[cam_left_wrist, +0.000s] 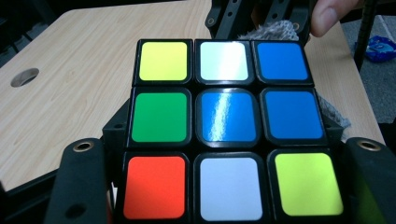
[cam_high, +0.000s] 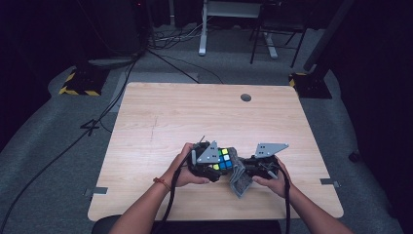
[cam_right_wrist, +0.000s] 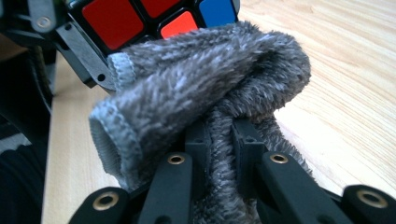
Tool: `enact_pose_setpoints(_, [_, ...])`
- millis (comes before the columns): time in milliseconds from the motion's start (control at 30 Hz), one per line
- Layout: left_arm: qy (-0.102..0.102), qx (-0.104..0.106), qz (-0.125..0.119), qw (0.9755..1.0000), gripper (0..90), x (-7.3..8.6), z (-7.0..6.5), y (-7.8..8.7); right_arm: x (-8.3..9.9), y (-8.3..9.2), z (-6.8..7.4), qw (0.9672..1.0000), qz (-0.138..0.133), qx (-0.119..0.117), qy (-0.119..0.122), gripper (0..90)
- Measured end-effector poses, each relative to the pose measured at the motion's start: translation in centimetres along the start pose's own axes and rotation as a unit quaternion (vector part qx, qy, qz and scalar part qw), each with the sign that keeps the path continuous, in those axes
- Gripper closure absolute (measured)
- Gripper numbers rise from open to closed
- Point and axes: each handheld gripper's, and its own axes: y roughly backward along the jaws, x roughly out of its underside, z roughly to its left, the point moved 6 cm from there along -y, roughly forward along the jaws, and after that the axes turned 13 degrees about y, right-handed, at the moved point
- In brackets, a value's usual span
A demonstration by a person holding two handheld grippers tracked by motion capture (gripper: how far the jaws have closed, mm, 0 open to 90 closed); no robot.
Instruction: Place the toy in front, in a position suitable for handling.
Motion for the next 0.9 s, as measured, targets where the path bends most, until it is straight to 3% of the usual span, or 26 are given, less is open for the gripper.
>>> enact_pose_setpoints(167, [-0.008,-0.016,0.015,0.9997,32.9,0.4,0.1,0.1,-0.3,0.6,-0.1,0.9997,-0.020,-0.007,-0.009,79.7])
enact_pose_setpoints(267, [-0.024,-0.034,0.047,0.9981,33.2,1.1,0.1,-0.7,-0.7,1.0,0.0,0.9990,-0.041,-0.016,-0.012,79.7])
enact_pose_setpoints(300, [-0.023,-0.032,0.044,0.9983,33.2,1.1,0.0,-0.8,-1.0,1.1,0.1,0.9990,-0.042,-0.016,-0.009,79.7])
enact_pose_setpoints(400, [-0.028,-0.036,0.048,0.9978,33.2,1.0,0.0,-1.0,-1.2,0.9,0.4,0.9995,-0.025,0.006,0.019,79.7])
enact_pose_setpoints(567, [-0.017,-0.042,0.058,0.9973,32.3,1.2,0.2,-1.5,-1.8,1.3,0.7,0.9988,-0.020,0.021,0.039,79.7])
enact_pose_setpoints(900, [-0.023,-0.050,0.090,0.9944,32.4,1.7,0.3,-2.2,-2.0,1.3,1.0,0.9982,-0.018,0.026,0.052,79.8])
